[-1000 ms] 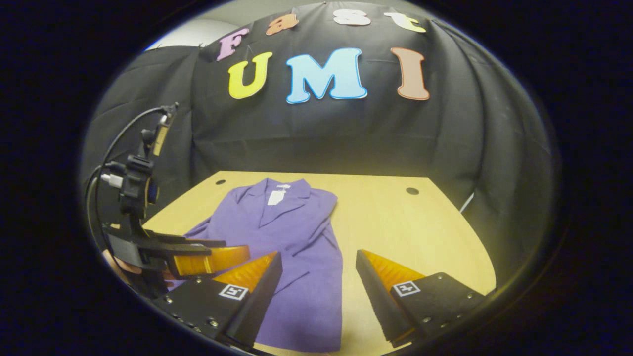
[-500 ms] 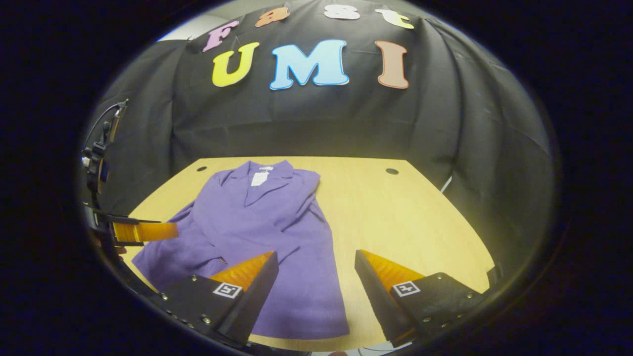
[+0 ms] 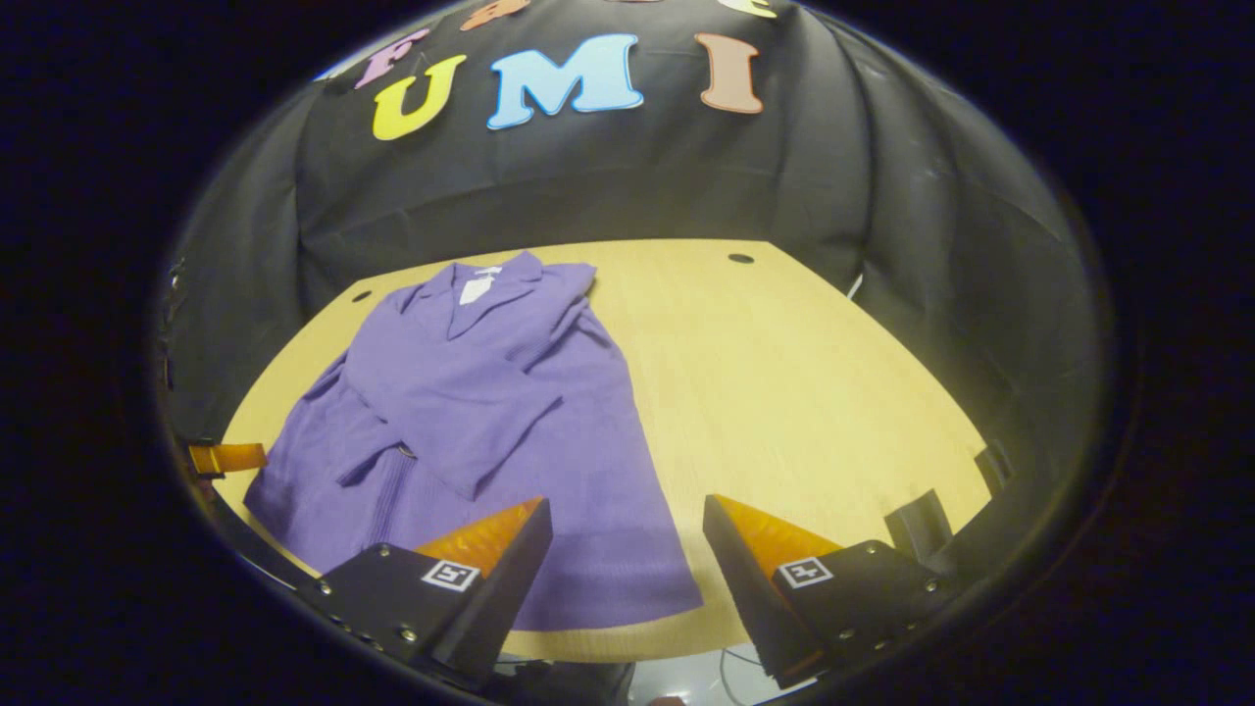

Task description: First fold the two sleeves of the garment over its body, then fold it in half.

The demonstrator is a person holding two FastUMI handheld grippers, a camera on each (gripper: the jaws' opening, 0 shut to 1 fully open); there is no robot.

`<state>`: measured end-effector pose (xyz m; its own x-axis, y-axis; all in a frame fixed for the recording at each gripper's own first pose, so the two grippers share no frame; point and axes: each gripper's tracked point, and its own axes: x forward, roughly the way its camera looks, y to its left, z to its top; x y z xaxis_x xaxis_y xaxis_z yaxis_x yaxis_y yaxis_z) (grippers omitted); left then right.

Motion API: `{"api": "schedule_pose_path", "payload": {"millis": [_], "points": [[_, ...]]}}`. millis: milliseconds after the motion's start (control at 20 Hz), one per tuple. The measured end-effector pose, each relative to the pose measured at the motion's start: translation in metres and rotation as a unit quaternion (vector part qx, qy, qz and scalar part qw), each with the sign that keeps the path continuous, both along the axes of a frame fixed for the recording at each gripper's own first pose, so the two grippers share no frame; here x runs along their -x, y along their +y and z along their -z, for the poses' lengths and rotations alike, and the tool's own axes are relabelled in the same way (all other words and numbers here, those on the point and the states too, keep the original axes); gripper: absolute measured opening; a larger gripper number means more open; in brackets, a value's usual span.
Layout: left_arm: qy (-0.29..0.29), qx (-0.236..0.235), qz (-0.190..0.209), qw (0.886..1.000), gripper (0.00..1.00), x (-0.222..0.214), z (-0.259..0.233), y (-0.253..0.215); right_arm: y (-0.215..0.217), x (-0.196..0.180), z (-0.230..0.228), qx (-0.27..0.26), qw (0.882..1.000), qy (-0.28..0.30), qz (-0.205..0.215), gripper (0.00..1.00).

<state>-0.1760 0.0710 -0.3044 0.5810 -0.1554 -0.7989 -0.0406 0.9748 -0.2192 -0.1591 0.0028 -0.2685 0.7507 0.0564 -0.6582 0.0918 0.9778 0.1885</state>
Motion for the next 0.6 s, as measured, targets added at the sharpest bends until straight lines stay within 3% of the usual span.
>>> {"api": "schedule_pose_path", "payload": {"millis": [50,200,300,400,600], "points": [[0.004,-0.003,0.004,1.000,0.94,0.006,0.004,0.006,0.000,0.003,0.005,-0.007,1.000,0.006,0.006,0.94],[0.014,-0.005,0.022,1.000,0.98,0.021,0.016,0.019,-0.005,0.010,0.019,-0.022,0.999,0.022,0.027,0.94],[0.024,-0.006,0.028,0.999,0.94,0.028,0.025,0.024,-0.010,0.012,0.027,-0.030,0.998,0.032,0.040,0.95],[0.033,-0.002,0.031,0.999,1.00,0.035,0.033,0.025,-0.012,0.012,0.034,-0.043,0.997,0.039,0.052,0.95],[0.024,-0.012,0.038,0.999,0.95,0.039,0.036,0.023,-0.005,0.018,0.049,-0.062,0.995,0.062,0.047,0.95]]}}
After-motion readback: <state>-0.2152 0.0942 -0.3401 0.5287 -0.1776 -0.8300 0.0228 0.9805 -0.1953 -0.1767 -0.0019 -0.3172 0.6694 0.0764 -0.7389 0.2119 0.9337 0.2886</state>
